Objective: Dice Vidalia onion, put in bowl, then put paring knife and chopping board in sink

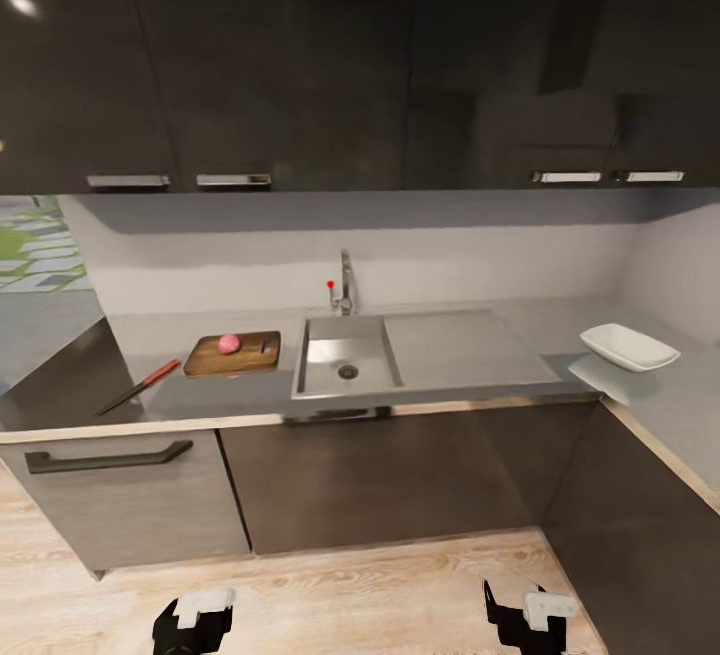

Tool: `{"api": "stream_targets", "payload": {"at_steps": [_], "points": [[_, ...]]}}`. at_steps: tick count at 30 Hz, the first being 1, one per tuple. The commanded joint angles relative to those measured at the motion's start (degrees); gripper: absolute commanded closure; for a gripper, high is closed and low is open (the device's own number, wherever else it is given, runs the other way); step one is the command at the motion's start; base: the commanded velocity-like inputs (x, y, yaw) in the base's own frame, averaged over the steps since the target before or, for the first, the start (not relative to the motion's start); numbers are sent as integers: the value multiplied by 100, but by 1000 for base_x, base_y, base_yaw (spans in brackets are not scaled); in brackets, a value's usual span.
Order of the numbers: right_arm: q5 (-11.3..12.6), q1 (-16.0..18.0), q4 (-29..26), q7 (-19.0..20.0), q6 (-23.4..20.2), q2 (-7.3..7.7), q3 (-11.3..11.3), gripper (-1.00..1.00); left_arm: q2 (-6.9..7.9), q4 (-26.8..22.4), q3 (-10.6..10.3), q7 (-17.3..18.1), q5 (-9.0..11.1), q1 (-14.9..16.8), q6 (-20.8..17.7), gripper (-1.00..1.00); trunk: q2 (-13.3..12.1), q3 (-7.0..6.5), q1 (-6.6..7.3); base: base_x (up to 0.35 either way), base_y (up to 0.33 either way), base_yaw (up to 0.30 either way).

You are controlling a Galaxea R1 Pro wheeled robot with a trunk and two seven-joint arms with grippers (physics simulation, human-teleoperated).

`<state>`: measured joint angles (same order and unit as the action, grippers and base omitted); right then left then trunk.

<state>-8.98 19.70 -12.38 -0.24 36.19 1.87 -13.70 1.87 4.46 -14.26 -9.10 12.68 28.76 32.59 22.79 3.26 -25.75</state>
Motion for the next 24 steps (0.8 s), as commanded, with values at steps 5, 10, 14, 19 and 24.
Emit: {"api": "stream_targets", "payload": {"at_steps": [5, 10, 14, 19, 24], "points": [[-60, 8, 8, -2, 20, -2, -44, -100, -4, 19, -51, -13, 33, 8, 32, -100, 13, -3, -4, 0, 0, -264], [-60, 8, 8, -2, 20, -2, -45, -100, -10, 19, -51, -13, 33, 7, 29, -100, 13, -20, -4, 0, 0, -263], [-60, 8, 8, -2, 20, -2, -44, -100, -11, 19, -51, -13, 33, 9, 29, -100, 13, -34, -4, 0, 0, -262], [-60, 8, 8, -2, 20, -2, -45, -100, -13, 22, -51, -13, 33, 7, 27, -100, 13, -52, -4, 0, 0, -261], [-60, 8, 8, -2, 20, -2, -45, -100, -19, 20, -51, -7, 33, 7, -72, -100, 13, -69, -4, 0, 0, -261]]}}
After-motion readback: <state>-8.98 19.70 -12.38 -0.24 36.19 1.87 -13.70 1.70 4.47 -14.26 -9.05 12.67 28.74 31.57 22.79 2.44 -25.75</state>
